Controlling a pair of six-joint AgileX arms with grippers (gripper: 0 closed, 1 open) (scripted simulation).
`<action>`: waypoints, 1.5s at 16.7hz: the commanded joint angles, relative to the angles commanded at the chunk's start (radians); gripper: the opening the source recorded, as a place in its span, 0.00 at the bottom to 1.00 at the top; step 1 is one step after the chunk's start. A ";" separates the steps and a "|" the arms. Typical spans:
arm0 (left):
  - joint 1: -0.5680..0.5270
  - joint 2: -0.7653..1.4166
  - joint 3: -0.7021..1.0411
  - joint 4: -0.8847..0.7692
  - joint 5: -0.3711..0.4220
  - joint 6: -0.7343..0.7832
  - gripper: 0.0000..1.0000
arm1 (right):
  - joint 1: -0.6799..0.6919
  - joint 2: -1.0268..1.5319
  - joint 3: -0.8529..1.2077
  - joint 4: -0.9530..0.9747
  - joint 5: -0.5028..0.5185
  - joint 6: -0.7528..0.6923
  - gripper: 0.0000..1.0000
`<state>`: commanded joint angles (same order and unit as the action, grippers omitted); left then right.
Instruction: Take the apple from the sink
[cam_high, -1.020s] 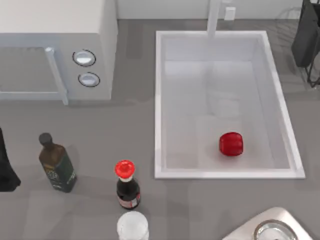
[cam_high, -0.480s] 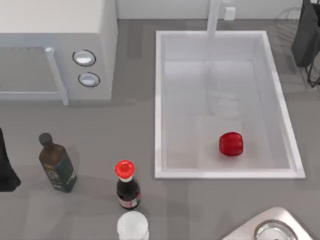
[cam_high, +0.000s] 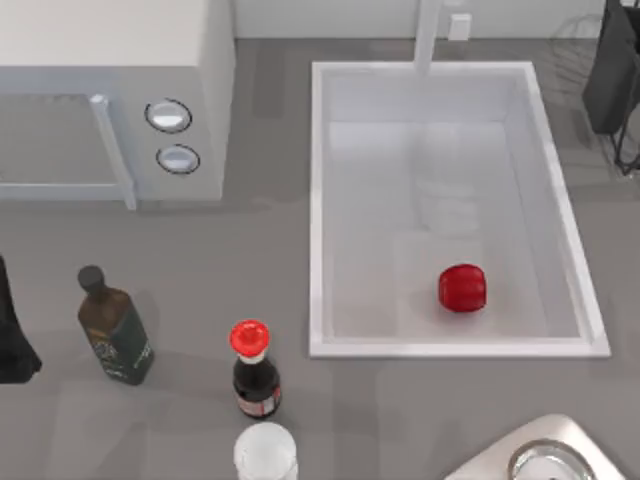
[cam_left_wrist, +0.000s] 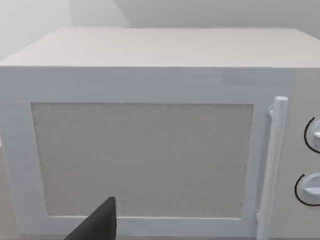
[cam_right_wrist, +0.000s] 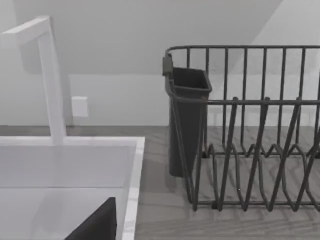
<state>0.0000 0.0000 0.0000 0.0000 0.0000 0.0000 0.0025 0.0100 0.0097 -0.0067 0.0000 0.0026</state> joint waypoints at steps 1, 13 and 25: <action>0.000 0.000 0.000 0.000 0.000 0.000 1.00 | 0.005 0.021 0.020 -0.014 0.000 0.005 1.00; 0.000 0.000 0.000 0.000 0.000 0.000 1.00 | 0.198 1.010 0.818 -0.524 0.001 0.207 1.00; 0.000 0.000 0.000 0.000 0.000 0.000 1.00 | 0.393 2.082 1.628 -1.043 0.003 0.412 1.00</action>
<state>0.0000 0.0000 0.0000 0.0000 0.0000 0.0000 0.3959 2.0924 1.6379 -1.0499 0.0028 0.4142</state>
